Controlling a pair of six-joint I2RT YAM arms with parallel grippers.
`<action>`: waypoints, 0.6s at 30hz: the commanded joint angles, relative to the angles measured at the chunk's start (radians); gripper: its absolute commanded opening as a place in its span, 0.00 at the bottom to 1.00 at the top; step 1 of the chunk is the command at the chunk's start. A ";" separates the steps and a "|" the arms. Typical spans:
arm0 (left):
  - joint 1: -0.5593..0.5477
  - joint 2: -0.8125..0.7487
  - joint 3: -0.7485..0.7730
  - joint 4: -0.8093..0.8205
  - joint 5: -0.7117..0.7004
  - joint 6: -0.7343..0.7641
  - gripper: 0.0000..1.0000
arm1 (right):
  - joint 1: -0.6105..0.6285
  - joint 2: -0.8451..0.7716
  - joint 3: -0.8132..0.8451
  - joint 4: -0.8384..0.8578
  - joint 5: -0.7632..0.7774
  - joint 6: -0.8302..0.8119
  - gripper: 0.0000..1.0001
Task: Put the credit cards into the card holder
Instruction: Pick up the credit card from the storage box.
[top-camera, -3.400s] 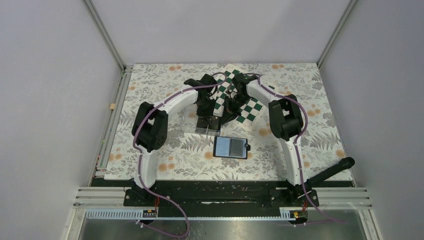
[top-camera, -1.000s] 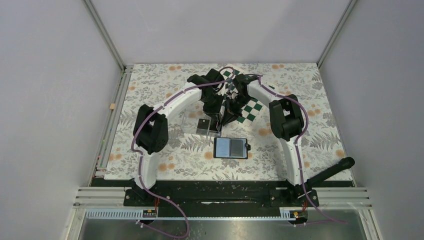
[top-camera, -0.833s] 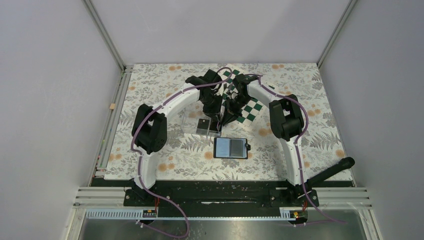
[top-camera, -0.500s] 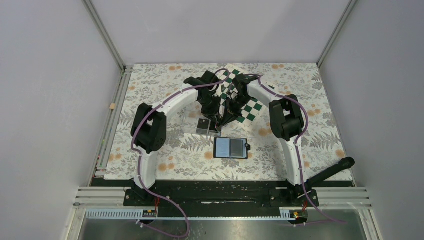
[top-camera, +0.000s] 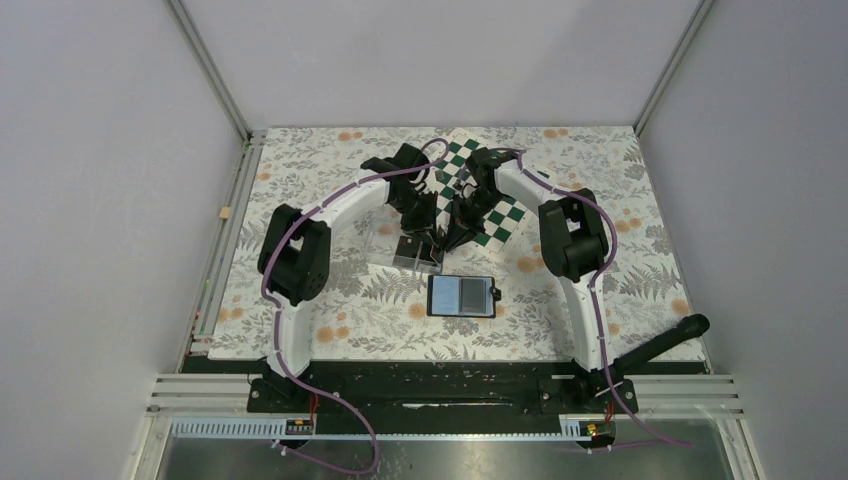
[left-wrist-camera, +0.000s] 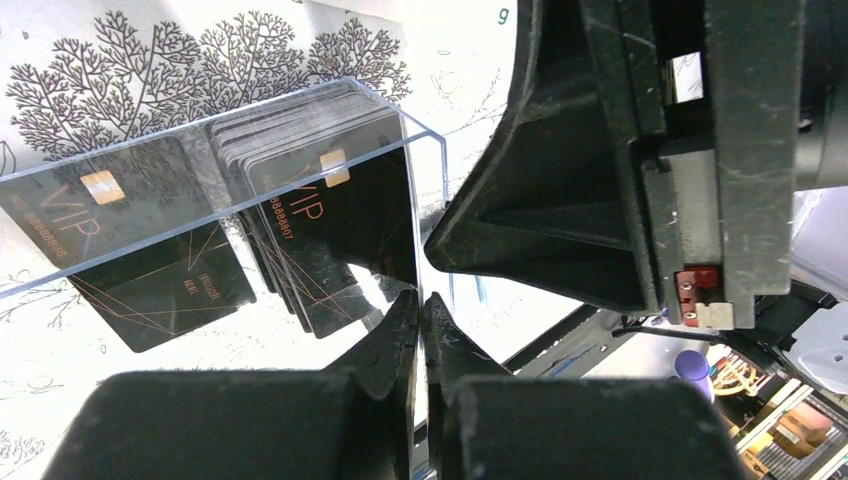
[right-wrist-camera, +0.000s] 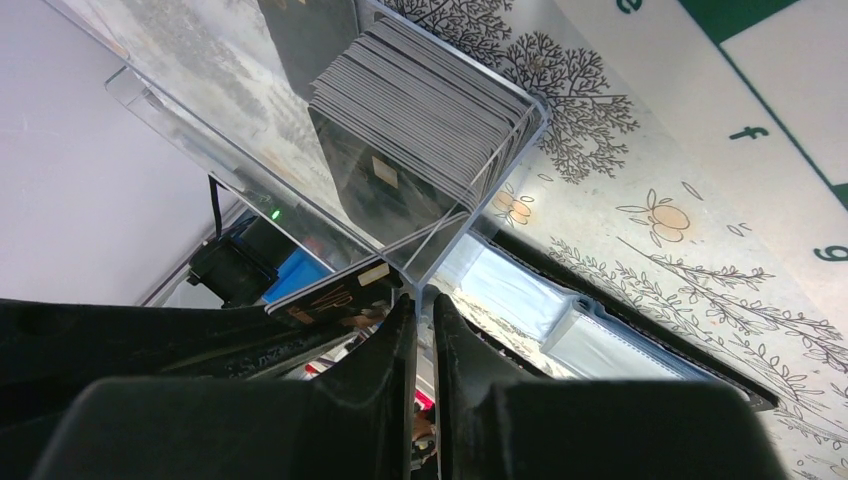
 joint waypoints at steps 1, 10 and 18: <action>-0.004 -0.046 -0.040 0.076 0.019 -0.013 0.00 | 0.010 -0.020 -0.013 -0.003 0.022 -0.026 0.09; 0.000 -0.057 -0.039 0.048 0.012 0.018 0.31 | 0.008 -0.015 -0.015 -0.002 0.017 -0.029 0.08; -0.008 -0.063 -0.048 0.083 0.082 0.019 0.35 | 0.009 -0.013 -0.017 -0.003 0.010 -0.032 0.08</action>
